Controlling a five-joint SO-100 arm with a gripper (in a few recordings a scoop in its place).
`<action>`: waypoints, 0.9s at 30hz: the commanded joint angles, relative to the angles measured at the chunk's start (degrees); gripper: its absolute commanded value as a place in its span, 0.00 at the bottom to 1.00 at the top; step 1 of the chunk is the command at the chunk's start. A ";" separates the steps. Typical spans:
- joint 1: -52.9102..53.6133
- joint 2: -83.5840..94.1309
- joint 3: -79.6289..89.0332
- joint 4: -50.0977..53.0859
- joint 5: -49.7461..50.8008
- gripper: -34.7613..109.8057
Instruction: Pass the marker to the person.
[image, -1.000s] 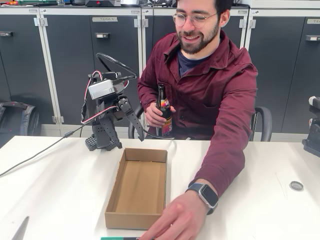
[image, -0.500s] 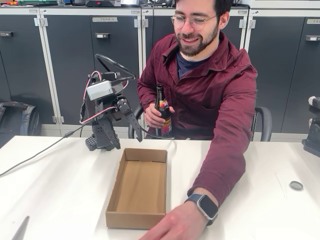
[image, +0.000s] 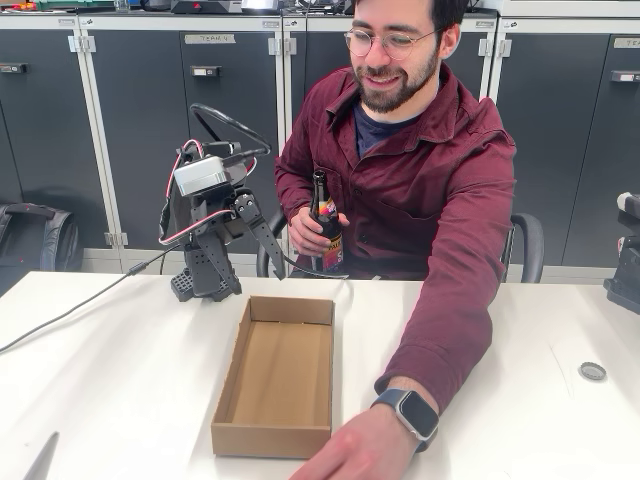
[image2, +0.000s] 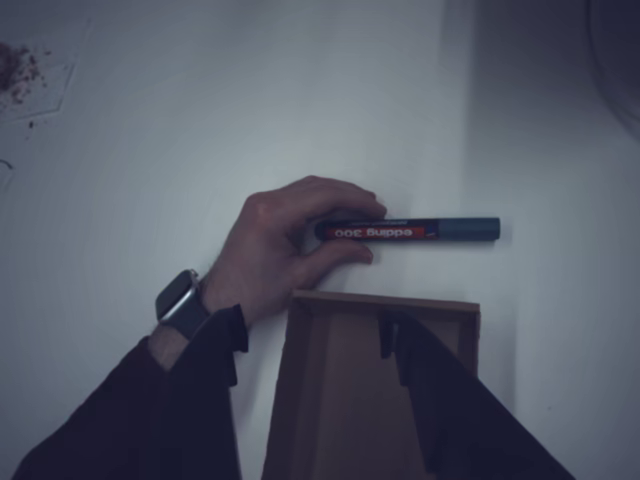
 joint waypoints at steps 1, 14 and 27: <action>-0.44 5.01 -1.41 -0.09 0.09 0.44; -0.18 5.10 -1.23 -0.35 -0.09 0.44; -0.70 5.19 -1.67 -0.09 -0.18 0.44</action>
